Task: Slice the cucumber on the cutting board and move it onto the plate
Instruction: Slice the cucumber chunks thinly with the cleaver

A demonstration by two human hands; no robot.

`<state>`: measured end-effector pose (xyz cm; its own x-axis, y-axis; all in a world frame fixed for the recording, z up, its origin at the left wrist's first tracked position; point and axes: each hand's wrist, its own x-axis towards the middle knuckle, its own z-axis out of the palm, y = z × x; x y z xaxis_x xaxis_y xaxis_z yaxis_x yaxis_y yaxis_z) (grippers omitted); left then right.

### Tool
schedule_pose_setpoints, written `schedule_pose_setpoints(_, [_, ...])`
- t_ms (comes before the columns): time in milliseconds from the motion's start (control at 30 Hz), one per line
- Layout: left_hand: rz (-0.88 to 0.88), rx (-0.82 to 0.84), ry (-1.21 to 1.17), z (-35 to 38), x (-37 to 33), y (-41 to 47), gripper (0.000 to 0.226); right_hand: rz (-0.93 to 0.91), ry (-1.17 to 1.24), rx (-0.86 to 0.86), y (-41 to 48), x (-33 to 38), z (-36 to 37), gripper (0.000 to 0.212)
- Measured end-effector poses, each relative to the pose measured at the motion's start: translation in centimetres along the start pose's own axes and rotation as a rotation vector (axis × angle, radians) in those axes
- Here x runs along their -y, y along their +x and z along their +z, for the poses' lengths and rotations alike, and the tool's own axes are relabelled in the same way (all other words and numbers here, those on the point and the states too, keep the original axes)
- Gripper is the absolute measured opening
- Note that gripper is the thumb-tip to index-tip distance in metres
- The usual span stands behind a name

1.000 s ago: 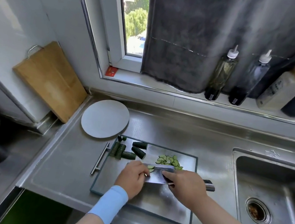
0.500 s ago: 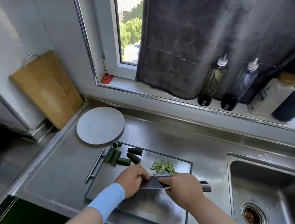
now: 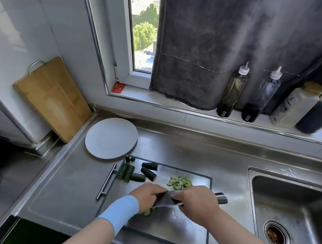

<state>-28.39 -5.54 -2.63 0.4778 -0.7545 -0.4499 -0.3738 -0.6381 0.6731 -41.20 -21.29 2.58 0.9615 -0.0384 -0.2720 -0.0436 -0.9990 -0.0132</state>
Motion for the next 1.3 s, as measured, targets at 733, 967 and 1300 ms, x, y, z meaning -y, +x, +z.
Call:
schedule_pose_setpoints(733, [-0.431,-0.754,-0.294,-0.5,8.4,-3.5,0.030,0.308,0.760,0.289,-0.9,6.5,4.4,0.024])
schedule_pose_setpoints(967, [-0.343,-0.467,-0.004,1.6,8.2,-2.4,0.042,0.529,0.763,0.172,-2.5,4.0,5.6,0.029])
schedule_pose_setpoints(1300, [-0.201,-0.325,0.229,3.5,3.4,1.8,0.055,0.690,1.006,0.048,-4.8,-0.4,5.4,0.027])
